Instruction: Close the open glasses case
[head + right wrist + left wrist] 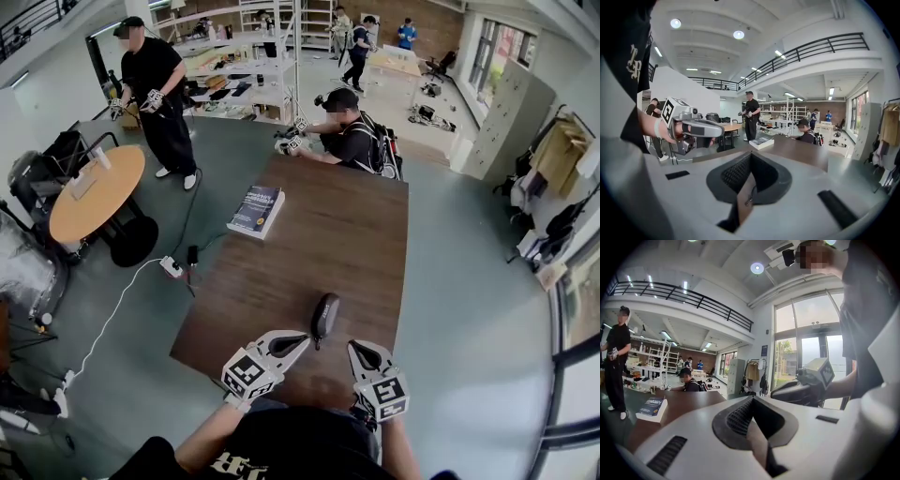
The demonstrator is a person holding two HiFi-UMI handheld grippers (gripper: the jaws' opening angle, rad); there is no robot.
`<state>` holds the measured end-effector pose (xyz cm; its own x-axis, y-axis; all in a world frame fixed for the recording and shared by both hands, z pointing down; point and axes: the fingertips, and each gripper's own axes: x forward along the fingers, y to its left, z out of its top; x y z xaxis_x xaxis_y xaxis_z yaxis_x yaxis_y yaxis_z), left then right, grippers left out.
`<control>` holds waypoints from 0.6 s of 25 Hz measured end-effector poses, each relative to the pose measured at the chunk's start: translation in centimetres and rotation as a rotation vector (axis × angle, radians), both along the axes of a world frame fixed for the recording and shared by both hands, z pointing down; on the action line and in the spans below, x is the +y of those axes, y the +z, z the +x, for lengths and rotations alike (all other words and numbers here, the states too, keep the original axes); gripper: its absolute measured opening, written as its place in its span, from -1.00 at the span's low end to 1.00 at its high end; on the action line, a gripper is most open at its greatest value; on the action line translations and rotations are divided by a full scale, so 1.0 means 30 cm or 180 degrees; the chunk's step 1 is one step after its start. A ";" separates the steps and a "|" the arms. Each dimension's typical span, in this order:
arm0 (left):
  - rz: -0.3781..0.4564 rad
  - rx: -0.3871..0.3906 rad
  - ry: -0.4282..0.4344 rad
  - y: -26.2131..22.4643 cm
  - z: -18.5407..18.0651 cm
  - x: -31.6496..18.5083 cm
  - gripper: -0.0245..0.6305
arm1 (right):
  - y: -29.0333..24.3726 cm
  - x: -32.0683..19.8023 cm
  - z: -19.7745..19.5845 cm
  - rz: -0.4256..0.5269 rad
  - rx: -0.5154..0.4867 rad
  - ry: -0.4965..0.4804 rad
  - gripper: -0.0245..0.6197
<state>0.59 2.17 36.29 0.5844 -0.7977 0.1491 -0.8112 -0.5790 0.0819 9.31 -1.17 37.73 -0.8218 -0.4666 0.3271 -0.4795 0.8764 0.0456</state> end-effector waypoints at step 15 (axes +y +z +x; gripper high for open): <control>-0.0024 0.0082 -0.0246 0.011 -0.052 0.020 -0.91 | 0.004 -0.002 -0.069 -0.0038 0.0081 -0.0158 -0.96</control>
<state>-0.97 2.77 36.61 0.5247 -0.8395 0.1411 -0.8511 -0.5139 0.1074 7.23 -1.25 37.86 -0.8352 -0.4213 0.3534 -0.4341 0.8996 0.0465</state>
